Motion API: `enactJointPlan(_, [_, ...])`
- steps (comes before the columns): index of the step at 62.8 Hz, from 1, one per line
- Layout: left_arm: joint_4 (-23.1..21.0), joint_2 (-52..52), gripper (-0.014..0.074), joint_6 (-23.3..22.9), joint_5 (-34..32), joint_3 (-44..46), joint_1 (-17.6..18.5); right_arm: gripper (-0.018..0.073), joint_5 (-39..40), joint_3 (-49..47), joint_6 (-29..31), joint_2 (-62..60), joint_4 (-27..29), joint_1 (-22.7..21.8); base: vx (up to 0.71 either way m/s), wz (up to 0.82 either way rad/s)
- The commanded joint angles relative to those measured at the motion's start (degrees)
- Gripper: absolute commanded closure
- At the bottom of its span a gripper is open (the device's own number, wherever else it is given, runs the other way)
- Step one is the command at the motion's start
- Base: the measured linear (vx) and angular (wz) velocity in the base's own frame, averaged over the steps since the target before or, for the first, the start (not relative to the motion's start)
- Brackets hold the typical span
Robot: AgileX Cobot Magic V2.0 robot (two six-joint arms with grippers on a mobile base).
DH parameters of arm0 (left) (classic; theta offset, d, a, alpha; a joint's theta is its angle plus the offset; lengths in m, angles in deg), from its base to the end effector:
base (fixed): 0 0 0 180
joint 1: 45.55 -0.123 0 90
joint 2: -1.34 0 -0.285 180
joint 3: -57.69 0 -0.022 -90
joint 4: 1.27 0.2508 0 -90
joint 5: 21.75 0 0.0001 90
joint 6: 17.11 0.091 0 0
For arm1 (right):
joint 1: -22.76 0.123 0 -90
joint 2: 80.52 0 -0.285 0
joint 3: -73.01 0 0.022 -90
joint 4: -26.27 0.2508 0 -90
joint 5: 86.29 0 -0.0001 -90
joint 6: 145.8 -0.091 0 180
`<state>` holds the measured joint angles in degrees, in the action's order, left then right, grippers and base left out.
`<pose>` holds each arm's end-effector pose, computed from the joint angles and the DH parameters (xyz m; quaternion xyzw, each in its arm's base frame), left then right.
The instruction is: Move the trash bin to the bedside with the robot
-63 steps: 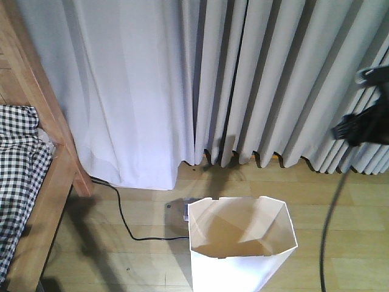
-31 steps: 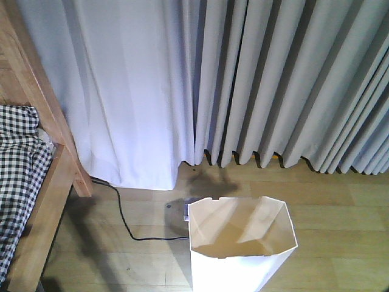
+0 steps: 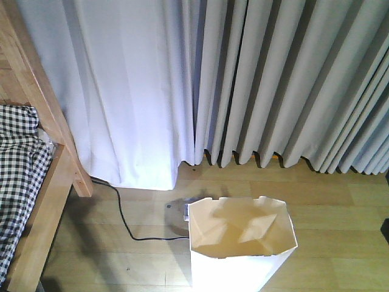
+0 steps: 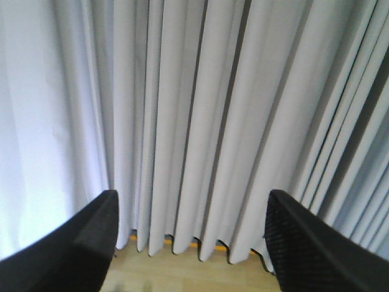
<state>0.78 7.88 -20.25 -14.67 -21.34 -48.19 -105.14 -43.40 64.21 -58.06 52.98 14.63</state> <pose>0.0560 0.0030 0.1925 -0.0252 0.7228 0.0108 0.6905 0.0741 0.0028 0.2507 -0.0209 0.7816 -0.0119 0.6233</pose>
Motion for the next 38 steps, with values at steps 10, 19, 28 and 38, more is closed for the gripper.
enactJointPlan(10, [-0.1, -0.3, 0.0603, -0.3, -4.2, 1.4, 0.0, 0.0066, 4.7, -1.6, 0.4, 0.7, 4.2, -0.1, 0.00, 0.00])
enactJointPlan(19, [-0.1, -0.3, 0.0603, -0.3, -4.2, 1.4, 0.0, 0.0067, 4.7, -1.6, 0.5, 0.7, 4.3, -0.1, 0.00, 0.00])
enactJointPlan(28, [-0.1, -0.3, 0.0603, -0.3, -4.2, 1.4, 0.0, 0.0104, 4.4, -1.6, 0.5, 0.7, 4.3, -0.1, 0.00, 0.00])
enactJointPlan(38, [-0.1, -0.3, 0.0603, -0.3, -4.2, 1.4, 0.0, 0.0246, 3.1, -1.6, 0.5, 0.7, 4.3, -0.1, 0.00, 0.00])
